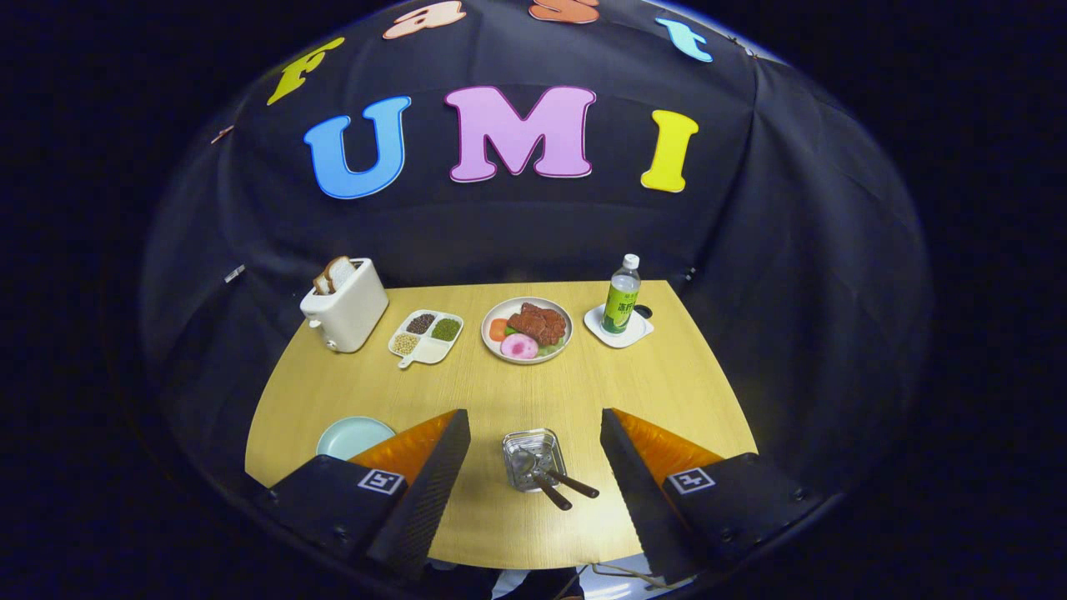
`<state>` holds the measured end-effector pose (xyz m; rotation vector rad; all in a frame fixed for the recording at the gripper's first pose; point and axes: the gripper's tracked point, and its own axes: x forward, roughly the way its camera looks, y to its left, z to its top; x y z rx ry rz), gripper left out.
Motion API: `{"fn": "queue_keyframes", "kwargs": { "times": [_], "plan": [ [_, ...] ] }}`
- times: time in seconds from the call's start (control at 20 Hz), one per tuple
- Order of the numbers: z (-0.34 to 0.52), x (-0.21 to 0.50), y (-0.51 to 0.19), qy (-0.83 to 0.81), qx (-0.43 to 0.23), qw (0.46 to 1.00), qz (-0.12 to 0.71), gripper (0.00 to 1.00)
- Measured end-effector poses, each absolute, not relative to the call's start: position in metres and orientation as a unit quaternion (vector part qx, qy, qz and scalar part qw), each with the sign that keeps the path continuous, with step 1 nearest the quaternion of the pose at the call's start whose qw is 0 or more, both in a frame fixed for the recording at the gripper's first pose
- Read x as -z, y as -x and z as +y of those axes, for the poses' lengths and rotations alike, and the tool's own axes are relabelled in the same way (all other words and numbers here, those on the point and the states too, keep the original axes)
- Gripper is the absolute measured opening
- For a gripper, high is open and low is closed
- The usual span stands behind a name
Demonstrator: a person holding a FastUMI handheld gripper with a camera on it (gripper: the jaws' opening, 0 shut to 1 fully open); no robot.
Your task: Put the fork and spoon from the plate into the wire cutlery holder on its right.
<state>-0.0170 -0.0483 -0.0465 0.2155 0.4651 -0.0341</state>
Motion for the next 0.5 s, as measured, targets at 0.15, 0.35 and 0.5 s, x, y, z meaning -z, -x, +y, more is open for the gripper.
{"fn": "queue_keyframes", "kwargs": {
  "times": [0.15,0.35,0.5],
  "plan": [
    [-0.044,0.042,0.026,-0.128,0.018,0.97,0.207,0.98],
    [-0.058,0.031,0.035,-0.109,0.029,0.982,0.155,0.98],
    [-0.061,0.026,0.034,-0.097,0.023,0.986,0.132,0.98]
  ]
}}
